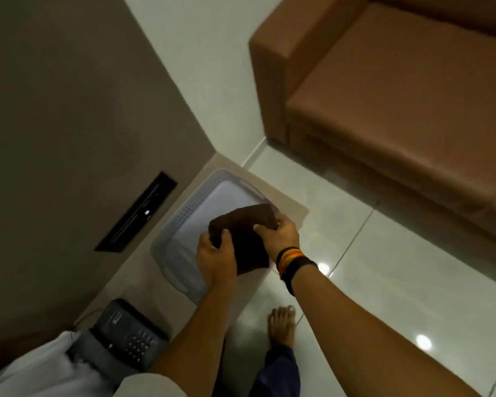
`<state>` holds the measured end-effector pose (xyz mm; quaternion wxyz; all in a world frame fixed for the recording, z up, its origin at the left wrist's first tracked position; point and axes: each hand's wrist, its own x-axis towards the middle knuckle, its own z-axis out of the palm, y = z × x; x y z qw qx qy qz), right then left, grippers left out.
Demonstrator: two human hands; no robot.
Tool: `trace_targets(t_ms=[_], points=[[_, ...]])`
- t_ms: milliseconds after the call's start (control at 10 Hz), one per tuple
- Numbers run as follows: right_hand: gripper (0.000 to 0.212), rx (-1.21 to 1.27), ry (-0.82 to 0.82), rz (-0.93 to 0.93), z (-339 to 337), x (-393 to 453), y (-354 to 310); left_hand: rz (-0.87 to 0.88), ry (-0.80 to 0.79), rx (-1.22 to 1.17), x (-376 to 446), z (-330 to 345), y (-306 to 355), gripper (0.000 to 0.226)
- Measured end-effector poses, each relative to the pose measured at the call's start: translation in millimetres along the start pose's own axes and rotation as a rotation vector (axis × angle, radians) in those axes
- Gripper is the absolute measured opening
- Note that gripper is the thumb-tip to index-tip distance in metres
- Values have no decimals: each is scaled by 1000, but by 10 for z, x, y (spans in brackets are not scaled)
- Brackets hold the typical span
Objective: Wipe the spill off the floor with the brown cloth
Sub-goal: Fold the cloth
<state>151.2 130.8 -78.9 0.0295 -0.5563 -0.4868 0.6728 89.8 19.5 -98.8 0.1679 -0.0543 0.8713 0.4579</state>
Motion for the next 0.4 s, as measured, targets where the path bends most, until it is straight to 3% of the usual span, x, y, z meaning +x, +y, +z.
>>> trace_targets(t_ms=[200, 300, 400], points=[[38, -248, -68, -14, 748, 619, 93, -308, -106, 52, 914, -152, -523, 40], [46, -257, -21, -7, 705, 656, 112, -241, -145, 254, 962, -182, -510, 45], [43, -189, 4, -70, 367, 193, 83, 95, -139, 422, 806, -177, -304, 60]])
